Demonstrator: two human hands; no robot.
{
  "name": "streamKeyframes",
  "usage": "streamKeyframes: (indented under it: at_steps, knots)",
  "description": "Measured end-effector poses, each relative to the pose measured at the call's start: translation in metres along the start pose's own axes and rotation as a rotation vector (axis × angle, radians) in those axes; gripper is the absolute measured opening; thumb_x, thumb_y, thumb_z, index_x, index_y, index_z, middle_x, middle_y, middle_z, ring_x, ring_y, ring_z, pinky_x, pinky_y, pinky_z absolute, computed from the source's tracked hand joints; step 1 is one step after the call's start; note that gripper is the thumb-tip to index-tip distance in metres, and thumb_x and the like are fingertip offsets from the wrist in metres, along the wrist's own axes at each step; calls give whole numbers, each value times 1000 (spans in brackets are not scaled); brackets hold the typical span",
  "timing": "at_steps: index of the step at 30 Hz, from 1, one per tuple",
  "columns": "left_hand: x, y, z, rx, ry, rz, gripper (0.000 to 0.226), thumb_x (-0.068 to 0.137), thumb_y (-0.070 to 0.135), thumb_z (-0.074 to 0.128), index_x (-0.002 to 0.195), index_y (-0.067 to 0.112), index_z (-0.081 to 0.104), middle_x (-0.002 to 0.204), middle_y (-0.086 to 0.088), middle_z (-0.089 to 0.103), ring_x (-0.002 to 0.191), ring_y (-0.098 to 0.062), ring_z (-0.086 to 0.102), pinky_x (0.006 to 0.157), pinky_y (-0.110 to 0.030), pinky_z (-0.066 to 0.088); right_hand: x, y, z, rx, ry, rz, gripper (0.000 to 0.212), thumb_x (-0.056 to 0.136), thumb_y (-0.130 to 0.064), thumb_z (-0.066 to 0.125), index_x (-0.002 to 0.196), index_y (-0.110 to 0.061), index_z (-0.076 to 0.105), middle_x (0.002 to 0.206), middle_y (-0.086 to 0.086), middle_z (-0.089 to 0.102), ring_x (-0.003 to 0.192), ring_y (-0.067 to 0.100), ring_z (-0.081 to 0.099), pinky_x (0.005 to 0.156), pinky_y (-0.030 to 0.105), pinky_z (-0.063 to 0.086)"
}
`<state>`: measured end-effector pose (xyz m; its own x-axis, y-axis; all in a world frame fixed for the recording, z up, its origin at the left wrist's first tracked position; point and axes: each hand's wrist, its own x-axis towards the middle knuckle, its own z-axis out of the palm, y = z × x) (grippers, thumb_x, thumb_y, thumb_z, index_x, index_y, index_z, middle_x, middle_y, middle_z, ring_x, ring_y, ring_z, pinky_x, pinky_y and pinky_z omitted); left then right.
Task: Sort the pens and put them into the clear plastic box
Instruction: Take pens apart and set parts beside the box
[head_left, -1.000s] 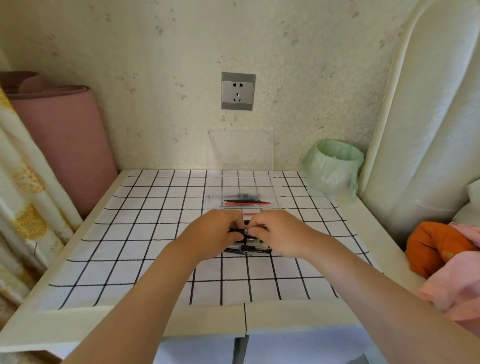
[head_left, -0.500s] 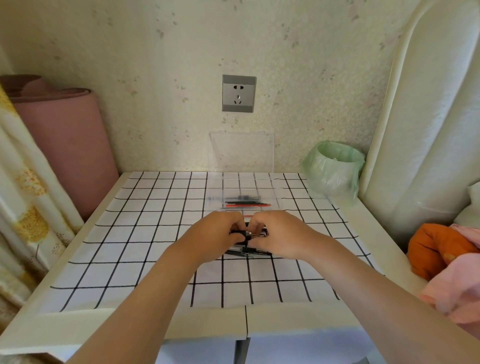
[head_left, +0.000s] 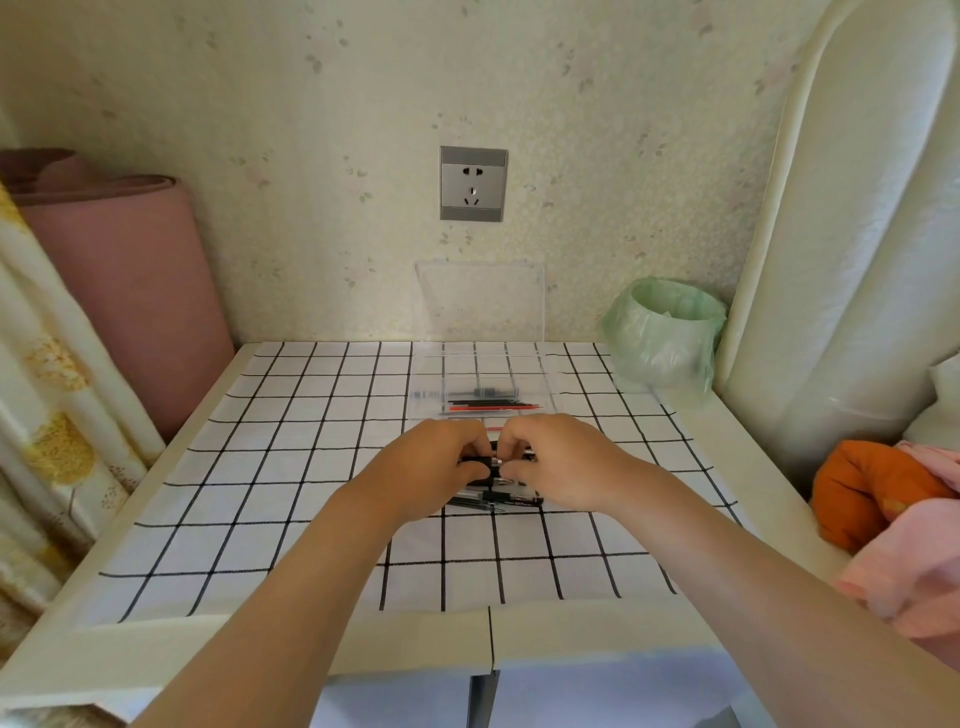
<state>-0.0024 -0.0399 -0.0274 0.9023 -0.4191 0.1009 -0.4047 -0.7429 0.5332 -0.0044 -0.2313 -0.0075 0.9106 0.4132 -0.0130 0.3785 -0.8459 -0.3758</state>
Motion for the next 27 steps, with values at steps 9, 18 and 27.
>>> streamKeyframes:
  at_steps: [9, 18, 27]
  knots:
    - [1, 0, 1, -4, 2, -4, 6, 93, 25, 64, 99, 26, 66, 90, 11, 63, 77, -3, 56, 72, -23, 49, 0, 1, 0, 4, -29, 10, 21, 91, -38, 64, 109, -29, 64, 108, -8, 65, 99, 15, 59, 86, 37, 51]
    - [1, 1, 2, -11, -17, -19, 8, 94, 26, 63, 101, 25, 67, 92, 8, 65, 78, -6, 58, 74, -27, 52, -2, 0, -2, -14, -29, -1, 19, 93, -38, 61, 108, -29, 68, 103, -8, 66, 92, 14, 59, 81, 34, 51]
    - [3, 1, 2, -10, -27, -25, 10, 93, 26, 64, 102, 27, 68, 94, 9, 66, 78, -4, 58, 76, -27, 52, 0, 1, -1, 42, -77, 28, 22, 98, -37, 53, 110, -28, 70, 93, -5, 66, 86, 15, 60, 77, 34, 51]
